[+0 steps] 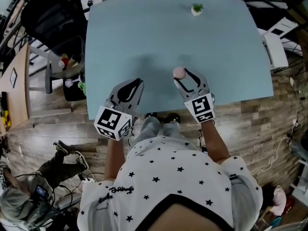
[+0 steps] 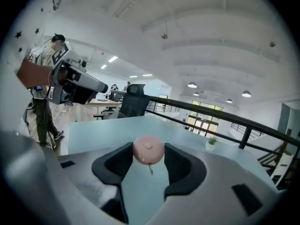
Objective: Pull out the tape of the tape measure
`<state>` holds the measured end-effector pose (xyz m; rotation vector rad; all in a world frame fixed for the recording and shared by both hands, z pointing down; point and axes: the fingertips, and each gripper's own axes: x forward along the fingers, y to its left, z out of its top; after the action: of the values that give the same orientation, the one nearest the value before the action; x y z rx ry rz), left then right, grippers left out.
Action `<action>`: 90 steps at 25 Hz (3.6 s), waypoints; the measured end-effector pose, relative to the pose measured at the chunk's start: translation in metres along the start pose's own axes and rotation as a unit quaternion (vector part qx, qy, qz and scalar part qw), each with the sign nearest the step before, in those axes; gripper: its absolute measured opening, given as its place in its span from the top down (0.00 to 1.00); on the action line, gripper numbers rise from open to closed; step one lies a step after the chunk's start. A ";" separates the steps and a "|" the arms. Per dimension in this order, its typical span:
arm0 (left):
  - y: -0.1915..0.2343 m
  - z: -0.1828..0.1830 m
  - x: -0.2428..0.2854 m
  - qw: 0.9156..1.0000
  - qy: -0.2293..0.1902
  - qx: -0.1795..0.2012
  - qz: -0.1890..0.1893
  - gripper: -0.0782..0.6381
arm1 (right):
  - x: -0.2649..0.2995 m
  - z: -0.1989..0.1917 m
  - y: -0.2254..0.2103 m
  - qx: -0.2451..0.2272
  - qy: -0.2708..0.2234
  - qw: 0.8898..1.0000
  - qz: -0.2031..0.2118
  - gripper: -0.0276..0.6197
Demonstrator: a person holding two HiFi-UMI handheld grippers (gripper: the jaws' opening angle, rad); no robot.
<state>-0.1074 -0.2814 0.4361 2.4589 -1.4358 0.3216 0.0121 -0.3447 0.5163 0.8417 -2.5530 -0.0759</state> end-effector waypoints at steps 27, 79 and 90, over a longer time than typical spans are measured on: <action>-0.070 0.058 0.029 0.970 -0.035 -0.053 -0.236 0.64 | -0.070 0.125 0.029 -0.131 -0.161 0.978 0.006 0.64; -0.060 0.068 0.012 0.962 -0.076 -0.111 -0.239 0.77 | -0.065 0.101 0.025 -0.134 -0.119 0.984 -0.022 0.95; -0.052 0.073 0.009 0.965 -0.088 -0.106 -0.224 0.77 | -0.068 0.093 0.001 -0.107 -0.100 0.987 -0.069 0.95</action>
<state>-0.0535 -0.2889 0.3645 2.5837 -0.8702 -0.1415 0.0198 -0.3130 0.4057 0.9665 -2.6052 -0.4907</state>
